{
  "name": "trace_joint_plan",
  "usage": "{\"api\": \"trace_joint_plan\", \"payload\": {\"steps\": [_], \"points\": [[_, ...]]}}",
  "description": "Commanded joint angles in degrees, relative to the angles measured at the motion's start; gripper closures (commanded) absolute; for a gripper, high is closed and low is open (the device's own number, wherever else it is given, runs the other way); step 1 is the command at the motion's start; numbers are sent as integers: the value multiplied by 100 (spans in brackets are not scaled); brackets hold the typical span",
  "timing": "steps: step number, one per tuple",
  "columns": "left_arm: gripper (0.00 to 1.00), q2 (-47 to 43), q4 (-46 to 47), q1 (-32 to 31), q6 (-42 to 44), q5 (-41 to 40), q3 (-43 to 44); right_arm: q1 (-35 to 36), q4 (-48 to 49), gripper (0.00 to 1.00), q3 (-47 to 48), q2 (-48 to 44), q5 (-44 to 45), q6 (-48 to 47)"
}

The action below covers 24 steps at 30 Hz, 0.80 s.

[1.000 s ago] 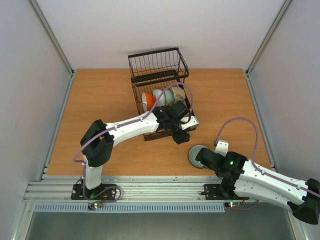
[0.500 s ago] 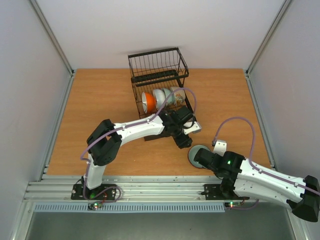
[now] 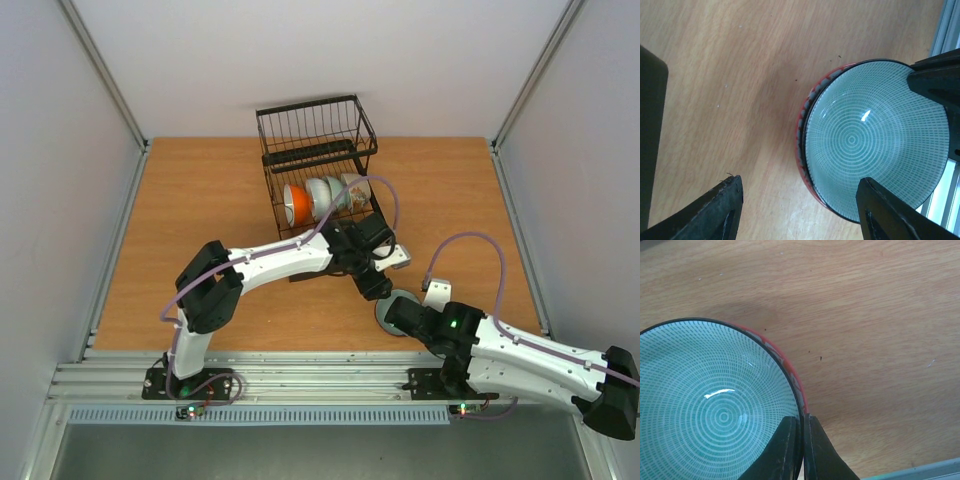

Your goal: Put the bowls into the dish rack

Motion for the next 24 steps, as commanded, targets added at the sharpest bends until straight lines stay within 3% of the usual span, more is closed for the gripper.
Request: {"api": "trace_joint_plan", "payload": {"steps": [1, 15, 24], "points": [[37, 111, 11, -95, -51, 67, 193, 103, 26, 99, 58, 71, 43, 65], [37, -376, -107, 26, 155, -534, 194, 928, -819, 99, 948, -207, 967, 307], [37, -296, -102, 71, 153, -337, 169, 1041, -815, 99, 1241, 113, 1261, 253]]}}
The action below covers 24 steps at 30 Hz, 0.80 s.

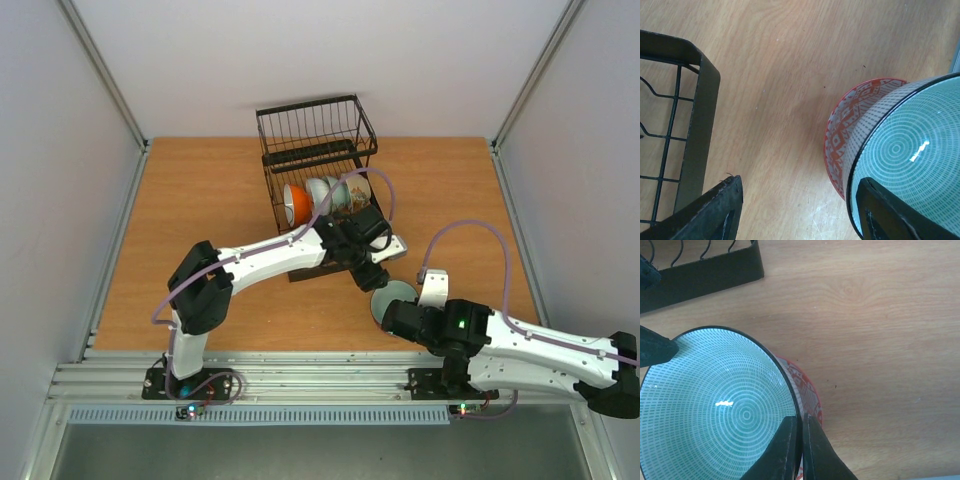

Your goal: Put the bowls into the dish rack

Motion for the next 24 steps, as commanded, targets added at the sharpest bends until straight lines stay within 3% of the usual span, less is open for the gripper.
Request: {"api": "trace_joint_plan", "payload": {"steps": [1, 13, 14, 16, 18, 23, 24], "points": [[37, -45, -31, 3, 60, 170, 105, 82, -4, 99, 248, 101, 507, 128], [43, 125, -130, -74, 133, 467, 149, 126, 176, 99, 497, 143, 768, -176], [48, 139, -137, -92, 138, 471, 166, 134, 186, 99, 508, 132, 777, -190], [78, 173, -173, -114, 166, 489, 187, 152, 198, 99, 514, 125, 795, -208], [98, 177, -194, -127, 185, 474, 197, 163, 198, 99, 518, 124, 808, -213], [100, 121, -227, -128, 228, 511, 194, 170, 235, 98, 512, 125, 780, -265], [100, 77, -228, -117, 251, 514, 176, 170, 213, 93, 520, 113, 788, -255]]}}
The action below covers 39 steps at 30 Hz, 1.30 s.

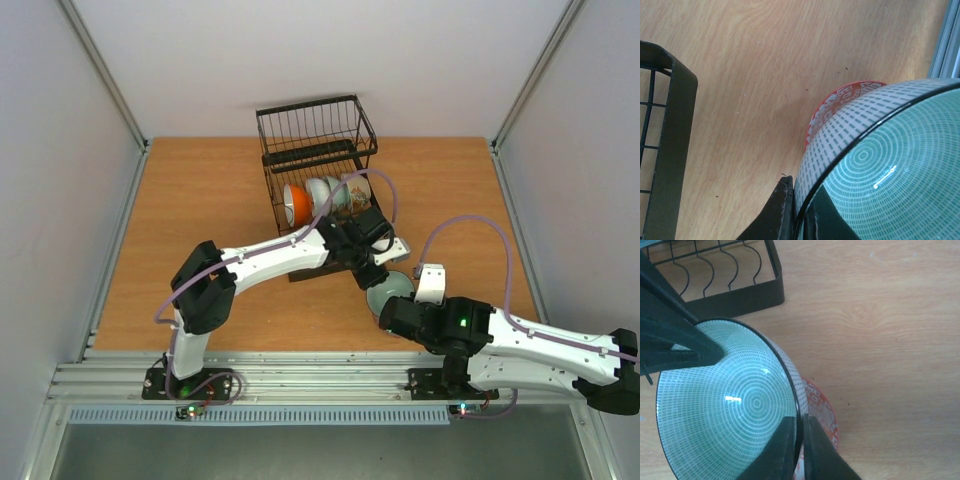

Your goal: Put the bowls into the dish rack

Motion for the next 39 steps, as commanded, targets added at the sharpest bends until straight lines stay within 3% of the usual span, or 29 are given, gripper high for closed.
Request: {"api": "trace_joint_plan", "payload": {"steps": [1, 3, 10, 14, 21, 26, 39], "points": [[99, -92, -185, -36, 319, 221, 53, 45, 96, 83, 186, -93, 442, -38], [99, -358, -9, 197, 329, 531, -164, 36, 324, 64, 157, -264, 402, -276], [100, -1170, 979, 1666, 24, 2634, -1225, 34, 2073, 23, -213, -1304, -148, -1625], [99, -1507, 1281, 1980, -24, 3207, -1483, 34, 2975, 11, -393, -1560, -547, -2140], [99, -1693, 1446, 2057, -8, 3797, -1693, 35, 3961, 2, -234, -808, -953, -2605], [100, -1790, 1529, 2057, 83, 3957, -1849, 31, 4424, 1, -260, -651, -790, -2827], [100, -1901, 1764, 2152, -21, 4787, -1978, 26, 4472, 2, -244, -605, -739, -2859]]}}
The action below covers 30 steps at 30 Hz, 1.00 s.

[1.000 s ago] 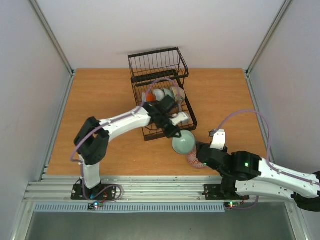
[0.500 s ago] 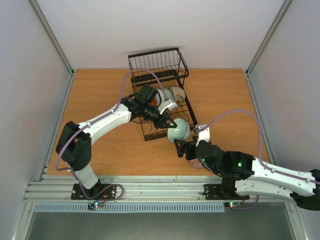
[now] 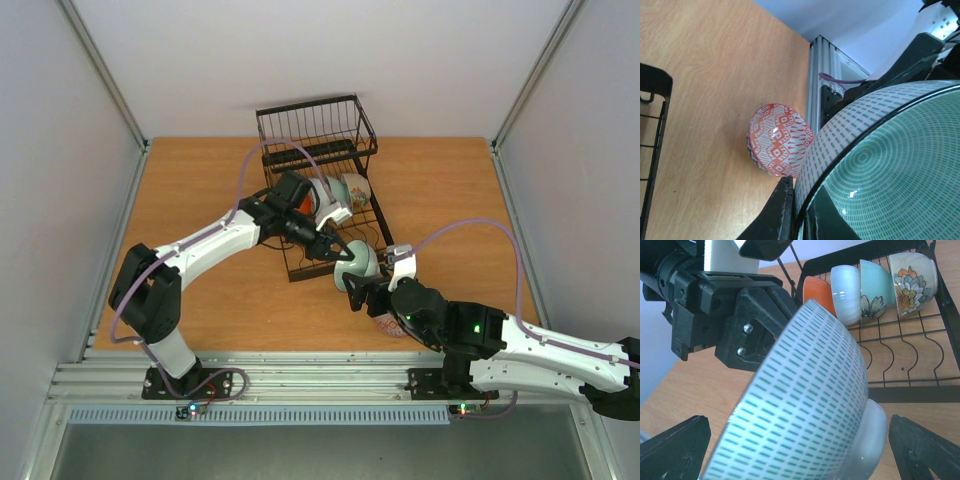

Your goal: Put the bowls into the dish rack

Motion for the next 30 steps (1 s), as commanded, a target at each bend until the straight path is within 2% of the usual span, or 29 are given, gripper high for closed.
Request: {"api": "trace_joint_plan", "payload": {"steps": [1, 8, 14, 23, 27, 30], "points": [[99, -294, 508, 75, -87, 657, -50, 28, 108, 2, 70, 6, 81, 17], [99, -377, 856, 148, -297, 316, -188, 26, 148, 14, 66, 113, -131, 137], [99, -380, 1007, 199, -479, 379, -232, 26, 331, 36, 55, 331, -276, 140], [100, -384, 1023, 199, -491, 319, -242, 26, 384, 97, 89, 321, -243, 36], [97, -328, 992, 199, -501, 152, -216, 26, 173, 99, 208, 303, -66, -89], [80, -320, 975, 199, -488, -143, -197, 26, -160, 99, 437, 381, 141, -214]]}}
